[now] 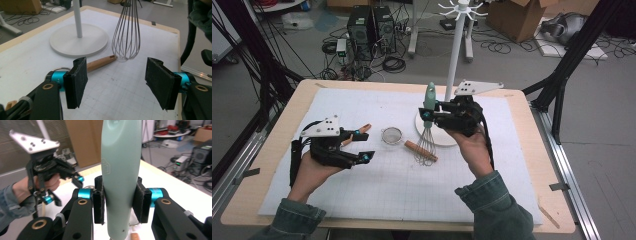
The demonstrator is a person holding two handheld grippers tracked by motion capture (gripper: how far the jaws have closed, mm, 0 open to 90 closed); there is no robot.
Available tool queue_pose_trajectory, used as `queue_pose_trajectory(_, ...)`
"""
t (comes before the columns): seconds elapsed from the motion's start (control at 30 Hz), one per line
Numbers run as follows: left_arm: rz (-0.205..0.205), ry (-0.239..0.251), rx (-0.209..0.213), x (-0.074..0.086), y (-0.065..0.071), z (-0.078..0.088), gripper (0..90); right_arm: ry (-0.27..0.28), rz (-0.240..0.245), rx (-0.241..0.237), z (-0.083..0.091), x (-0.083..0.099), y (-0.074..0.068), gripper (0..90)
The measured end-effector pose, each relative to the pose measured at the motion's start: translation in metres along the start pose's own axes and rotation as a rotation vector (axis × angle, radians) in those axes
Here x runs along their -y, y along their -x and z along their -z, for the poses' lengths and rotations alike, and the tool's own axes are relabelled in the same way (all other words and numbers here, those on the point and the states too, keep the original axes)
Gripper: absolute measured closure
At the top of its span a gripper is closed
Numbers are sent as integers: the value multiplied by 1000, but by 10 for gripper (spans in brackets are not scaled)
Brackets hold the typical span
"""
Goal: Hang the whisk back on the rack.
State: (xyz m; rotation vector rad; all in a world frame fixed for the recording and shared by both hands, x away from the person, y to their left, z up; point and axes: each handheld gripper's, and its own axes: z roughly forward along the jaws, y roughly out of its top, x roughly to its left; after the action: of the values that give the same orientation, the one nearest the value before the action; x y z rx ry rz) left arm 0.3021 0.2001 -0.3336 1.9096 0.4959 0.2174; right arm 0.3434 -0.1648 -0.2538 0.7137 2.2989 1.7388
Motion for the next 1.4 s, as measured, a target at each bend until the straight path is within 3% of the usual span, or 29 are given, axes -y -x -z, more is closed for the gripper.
queue_pose_trajectory(0.37, 13, -18, -63, 17, -5, 9, 283, 4, -18, 70, 10, -25, 19, 667)
queue_pose_trajectory(0.67, 32, -28, -120, 26, -10, 13, 185, 11, -22, 117, 13, -43, 28, 667)
queue_pose_trajectory(1.1, 54, -32, -144, 30, -14, 16, 119, 37, -23, 179, 23, -71, 38, 667)
queue_pose_trajectory(1.4, 46, -24, -163, 27, -13, 21, 98, 27, -20, 215, 23, -90, 44, 667)
